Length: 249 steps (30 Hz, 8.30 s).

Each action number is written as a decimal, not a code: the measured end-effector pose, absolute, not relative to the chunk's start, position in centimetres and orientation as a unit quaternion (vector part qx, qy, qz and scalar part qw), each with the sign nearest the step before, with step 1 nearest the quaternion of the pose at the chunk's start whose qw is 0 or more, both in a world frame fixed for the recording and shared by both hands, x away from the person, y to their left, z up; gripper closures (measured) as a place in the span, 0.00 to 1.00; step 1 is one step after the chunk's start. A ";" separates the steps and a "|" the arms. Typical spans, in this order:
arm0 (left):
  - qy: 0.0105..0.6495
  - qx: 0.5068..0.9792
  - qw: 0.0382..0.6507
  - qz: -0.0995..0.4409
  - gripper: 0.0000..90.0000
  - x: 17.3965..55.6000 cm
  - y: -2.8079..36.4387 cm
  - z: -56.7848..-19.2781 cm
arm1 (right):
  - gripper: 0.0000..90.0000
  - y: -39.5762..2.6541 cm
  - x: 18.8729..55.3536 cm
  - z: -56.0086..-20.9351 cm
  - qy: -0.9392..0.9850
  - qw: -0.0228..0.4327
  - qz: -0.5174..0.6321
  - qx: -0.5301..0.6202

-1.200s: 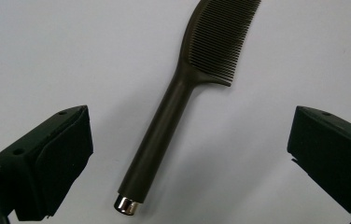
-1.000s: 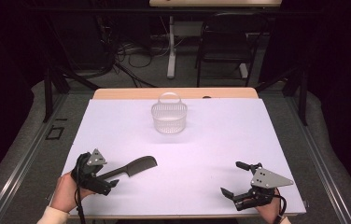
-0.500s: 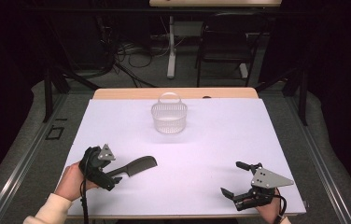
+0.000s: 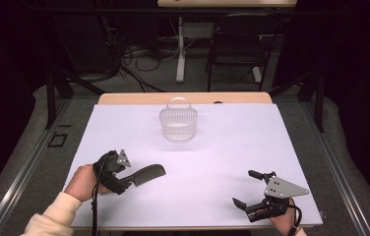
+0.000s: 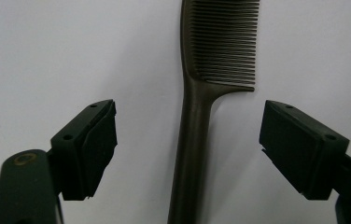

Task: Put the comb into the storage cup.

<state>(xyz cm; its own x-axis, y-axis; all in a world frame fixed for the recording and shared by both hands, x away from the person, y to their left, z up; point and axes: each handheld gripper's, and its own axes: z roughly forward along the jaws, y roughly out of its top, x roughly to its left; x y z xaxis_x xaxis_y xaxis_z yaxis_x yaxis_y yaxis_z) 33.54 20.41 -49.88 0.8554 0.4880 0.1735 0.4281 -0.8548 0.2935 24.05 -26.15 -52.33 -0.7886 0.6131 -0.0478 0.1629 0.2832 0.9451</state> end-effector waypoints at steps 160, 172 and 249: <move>0.336 0.880 0.300 0.152 0.81 35.0 20.7 -47.3 | 0.00 -26.1 24.3 -52.5 0.780 0.206 0.534 0.254; 0.343 0.866 0.324 0.164 0.81 35.3 20.4 -47.4 | 0.00 -26.1 24.3 -52.5 0.780 0.207 0.534 0.254; 0.351 0.815 0.414 0.203 0.81 39.6 17.8 -43.6 | 0.00 -26.0 24.3 -52.5 0.779 0.205 0.535 0.256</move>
